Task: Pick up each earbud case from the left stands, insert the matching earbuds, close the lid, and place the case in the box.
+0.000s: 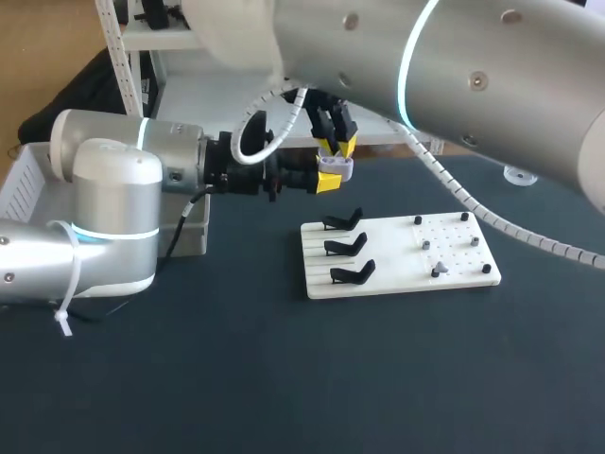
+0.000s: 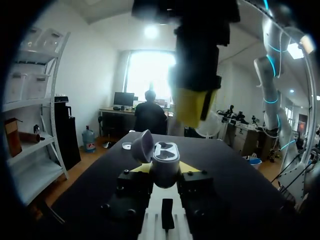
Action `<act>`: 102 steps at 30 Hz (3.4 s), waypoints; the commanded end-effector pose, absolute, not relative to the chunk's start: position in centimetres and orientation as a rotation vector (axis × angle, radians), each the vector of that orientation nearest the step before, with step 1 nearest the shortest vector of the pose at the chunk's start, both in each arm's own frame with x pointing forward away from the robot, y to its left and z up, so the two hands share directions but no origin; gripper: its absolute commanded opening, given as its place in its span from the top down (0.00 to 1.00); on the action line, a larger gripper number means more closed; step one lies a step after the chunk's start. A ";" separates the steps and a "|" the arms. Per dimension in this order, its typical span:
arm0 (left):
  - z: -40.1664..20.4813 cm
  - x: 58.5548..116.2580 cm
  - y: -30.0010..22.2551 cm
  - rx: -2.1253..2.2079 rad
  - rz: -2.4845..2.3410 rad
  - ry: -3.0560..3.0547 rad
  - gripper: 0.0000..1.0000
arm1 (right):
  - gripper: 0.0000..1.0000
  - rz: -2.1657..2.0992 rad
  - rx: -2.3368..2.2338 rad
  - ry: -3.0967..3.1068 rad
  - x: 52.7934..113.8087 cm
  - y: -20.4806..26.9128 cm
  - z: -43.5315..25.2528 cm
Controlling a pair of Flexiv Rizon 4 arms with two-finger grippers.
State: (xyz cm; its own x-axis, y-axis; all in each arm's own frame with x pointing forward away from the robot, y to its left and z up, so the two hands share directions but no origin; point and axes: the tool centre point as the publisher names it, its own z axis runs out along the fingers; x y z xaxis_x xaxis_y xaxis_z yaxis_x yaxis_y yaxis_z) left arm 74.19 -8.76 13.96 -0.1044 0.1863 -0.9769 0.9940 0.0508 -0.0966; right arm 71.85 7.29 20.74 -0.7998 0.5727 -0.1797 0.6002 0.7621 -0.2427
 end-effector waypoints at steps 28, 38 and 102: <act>13.9 74.1 -8.8 1.263 -1.154 1.442 1.00 | 1.00 -0.335 1.307 2.780 73.1 7.8 20.3; 13.9 74.1 -8.8 1.263 -1.154 1.442 1.00 | 1.00 -0.322 1.307 2.789 73.3 8.2 20.0; 13.9 74.1 -8.8 1.263 -1.154 1.442 1.00 | 0.70 -0.355 1.327 2.806 73.1 7.8 18.4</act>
State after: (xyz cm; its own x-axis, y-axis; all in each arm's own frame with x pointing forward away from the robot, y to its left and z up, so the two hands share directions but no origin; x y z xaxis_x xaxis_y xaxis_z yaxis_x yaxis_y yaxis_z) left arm 74.14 -8.73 13.75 -0.1041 0.1858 -0.9771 0.9941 0.0508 -0.0962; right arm 72.96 7.51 18.39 -0.6389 0.7610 -0.1123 0.7657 0.6152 -0.1876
